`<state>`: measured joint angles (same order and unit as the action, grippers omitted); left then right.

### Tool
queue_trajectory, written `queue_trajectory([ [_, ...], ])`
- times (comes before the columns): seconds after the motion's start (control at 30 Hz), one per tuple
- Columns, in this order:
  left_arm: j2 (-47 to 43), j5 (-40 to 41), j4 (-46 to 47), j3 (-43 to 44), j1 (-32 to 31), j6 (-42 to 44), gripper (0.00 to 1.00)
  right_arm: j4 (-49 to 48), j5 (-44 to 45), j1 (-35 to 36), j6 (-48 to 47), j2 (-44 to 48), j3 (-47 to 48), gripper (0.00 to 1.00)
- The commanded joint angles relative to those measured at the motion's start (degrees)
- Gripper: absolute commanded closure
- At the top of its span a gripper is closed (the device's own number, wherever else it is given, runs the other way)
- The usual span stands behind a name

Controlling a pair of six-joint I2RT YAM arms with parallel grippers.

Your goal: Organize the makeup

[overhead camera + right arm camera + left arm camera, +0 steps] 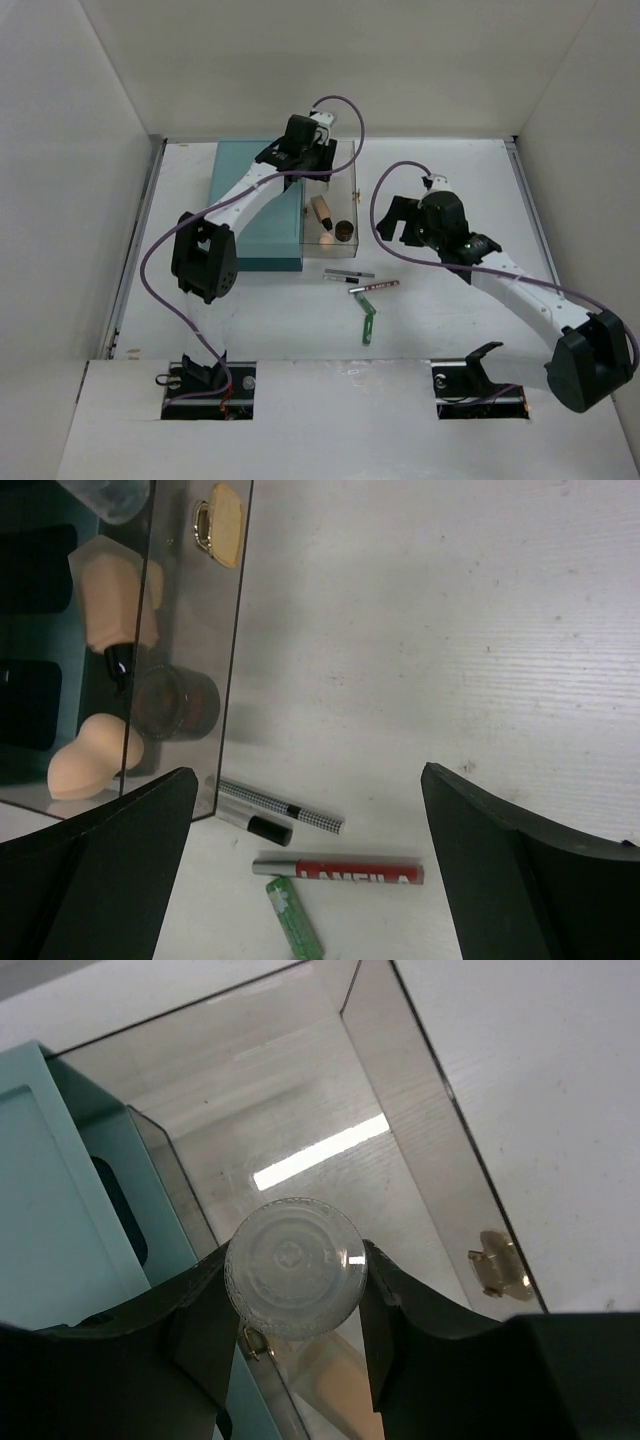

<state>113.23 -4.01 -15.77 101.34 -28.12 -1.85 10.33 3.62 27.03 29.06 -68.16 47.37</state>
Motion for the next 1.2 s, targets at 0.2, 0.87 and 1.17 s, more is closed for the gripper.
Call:
queue_trajectory([
  [0.2, -0.38, -4.6, -0.14, 5.8, 1.36, -1.41, 0.4, -3.56, -0.63, 0.35, 1.53, -5.66, 6.85, 0.0],
  [0.87, -23.3, -1.09, -1.55, -6.48, 13.47, -2.02, 0.0, -5.58, -3.88, 1.23, 1.18, -9.88, 12.21, 0.07],
  [1.17, -34.29, -1.62, 1.96, -20.81, 20.5, -3.25, 0.0, -3.4, -7.21, 6.76, -6.73, -16.19, 26.42, 0.36],
])
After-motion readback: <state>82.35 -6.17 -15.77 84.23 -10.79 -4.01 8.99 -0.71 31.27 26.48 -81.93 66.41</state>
